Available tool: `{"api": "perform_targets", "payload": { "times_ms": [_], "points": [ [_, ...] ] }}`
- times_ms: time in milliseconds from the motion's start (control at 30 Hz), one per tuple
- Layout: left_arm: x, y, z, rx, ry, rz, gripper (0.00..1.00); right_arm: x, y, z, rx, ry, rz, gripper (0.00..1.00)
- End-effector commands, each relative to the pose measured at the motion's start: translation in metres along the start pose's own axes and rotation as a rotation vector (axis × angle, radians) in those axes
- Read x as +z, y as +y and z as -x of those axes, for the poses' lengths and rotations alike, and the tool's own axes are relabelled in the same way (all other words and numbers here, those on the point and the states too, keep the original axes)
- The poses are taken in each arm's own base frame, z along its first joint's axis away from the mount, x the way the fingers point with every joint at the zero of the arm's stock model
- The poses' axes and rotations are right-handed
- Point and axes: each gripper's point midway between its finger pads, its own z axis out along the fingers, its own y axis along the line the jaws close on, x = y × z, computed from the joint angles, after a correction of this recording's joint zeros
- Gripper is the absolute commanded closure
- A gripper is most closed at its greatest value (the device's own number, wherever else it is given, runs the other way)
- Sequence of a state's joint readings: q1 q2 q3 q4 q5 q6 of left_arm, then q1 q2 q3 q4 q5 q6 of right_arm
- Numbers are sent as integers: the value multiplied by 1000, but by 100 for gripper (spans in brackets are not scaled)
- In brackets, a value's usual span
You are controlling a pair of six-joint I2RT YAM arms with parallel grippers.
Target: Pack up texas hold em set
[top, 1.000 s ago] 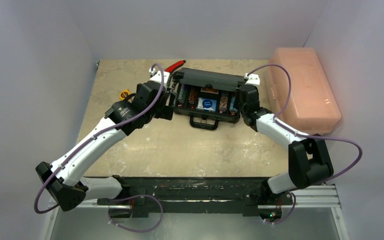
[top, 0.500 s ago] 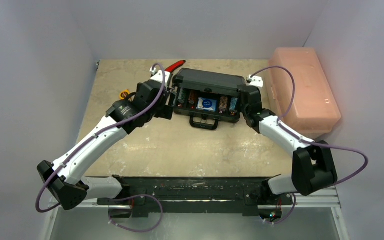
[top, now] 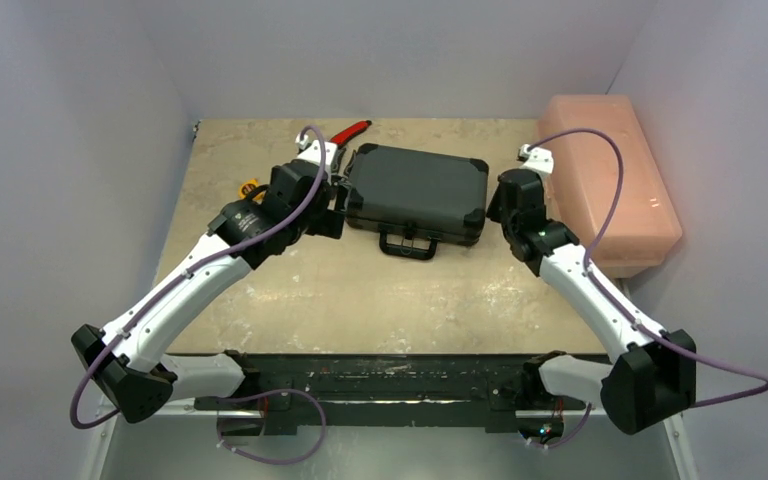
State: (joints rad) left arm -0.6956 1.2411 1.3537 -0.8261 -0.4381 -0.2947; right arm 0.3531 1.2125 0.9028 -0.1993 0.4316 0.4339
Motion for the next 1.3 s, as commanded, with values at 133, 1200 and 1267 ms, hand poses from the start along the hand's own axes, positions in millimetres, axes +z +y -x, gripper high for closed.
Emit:
{"api": "perform_targets", "payload": {
  "times_ms": [133, 1200, 1267],
  "points": [
    [-10, 3, 8, -26, -47, -30, 12, -56, -11, 92, 145, -199, -56, 27],
    [13, 26, -53, 119, 50, 70, 12, 155, 42, 98, 37, 142, -60, 9],
    [14, 26, -54, 123, 56, 72, 13, 167, 43, 97, 32, 152, -66, 10]
  ]
}}
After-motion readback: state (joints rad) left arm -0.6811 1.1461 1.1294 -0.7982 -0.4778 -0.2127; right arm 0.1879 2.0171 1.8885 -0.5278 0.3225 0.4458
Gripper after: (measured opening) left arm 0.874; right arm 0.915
